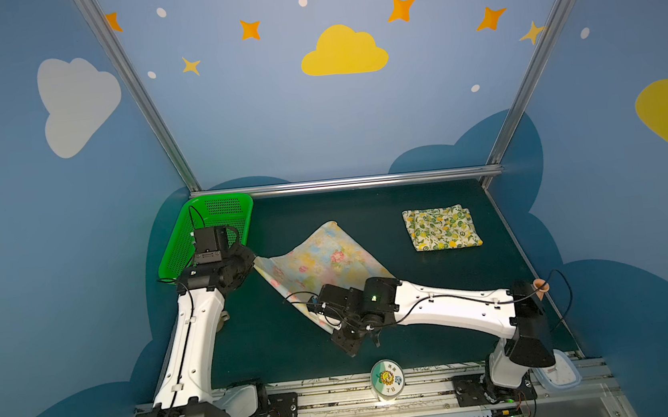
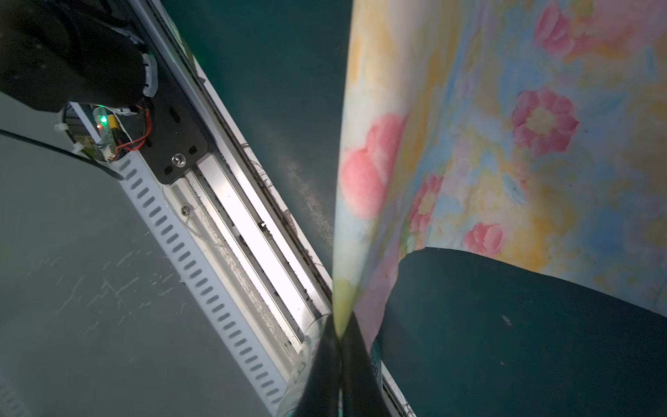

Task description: Fold and stack the skirts

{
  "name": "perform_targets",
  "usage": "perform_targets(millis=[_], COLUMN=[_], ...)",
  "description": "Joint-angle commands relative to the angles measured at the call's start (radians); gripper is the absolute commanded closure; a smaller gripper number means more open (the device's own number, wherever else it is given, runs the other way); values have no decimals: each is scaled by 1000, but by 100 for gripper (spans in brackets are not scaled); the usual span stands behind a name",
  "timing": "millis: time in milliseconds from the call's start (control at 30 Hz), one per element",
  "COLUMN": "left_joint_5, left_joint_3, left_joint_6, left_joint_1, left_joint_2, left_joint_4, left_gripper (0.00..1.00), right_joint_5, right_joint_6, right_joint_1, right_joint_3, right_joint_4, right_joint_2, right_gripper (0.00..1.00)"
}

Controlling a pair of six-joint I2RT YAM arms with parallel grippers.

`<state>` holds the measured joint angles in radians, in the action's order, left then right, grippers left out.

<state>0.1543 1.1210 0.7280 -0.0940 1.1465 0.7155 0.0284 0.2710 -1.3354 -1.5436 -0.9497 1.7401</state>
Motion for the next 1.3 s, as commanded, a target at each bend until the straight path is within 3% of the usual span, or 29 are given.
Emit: perform_targets(millis=[0, 433, 633, 900, 1267], left_joint_5=[-47, -102, -80, -163, -154], left_joint_3=[-9, 32, 83, 209, 231], left_joint_6=[-24, -34, -10, -51, -88], left_joint_1=[-9, -13, 10, 102, 104], left_joint_2=[-38, -92, 16, 217, 253], left_joint_4=[56, 132, 55, 10, 4], left_gripper=[96, 96, 96, 96, 96], right_joint_5=[51, 168, 228, 314, 301], right_joint_6=[-12, -6, 14, 33, 29], right_joint_1=[-22, -22, 82, 250, 268], right_joint_3=[3, 82, 183, 275, 226], right_joint_4=[26, 163, 214, 258, 196], right_joint_2=[-34, -69, -125, -168, -154], right_gripper=[100, 100, 100, 100, 100])
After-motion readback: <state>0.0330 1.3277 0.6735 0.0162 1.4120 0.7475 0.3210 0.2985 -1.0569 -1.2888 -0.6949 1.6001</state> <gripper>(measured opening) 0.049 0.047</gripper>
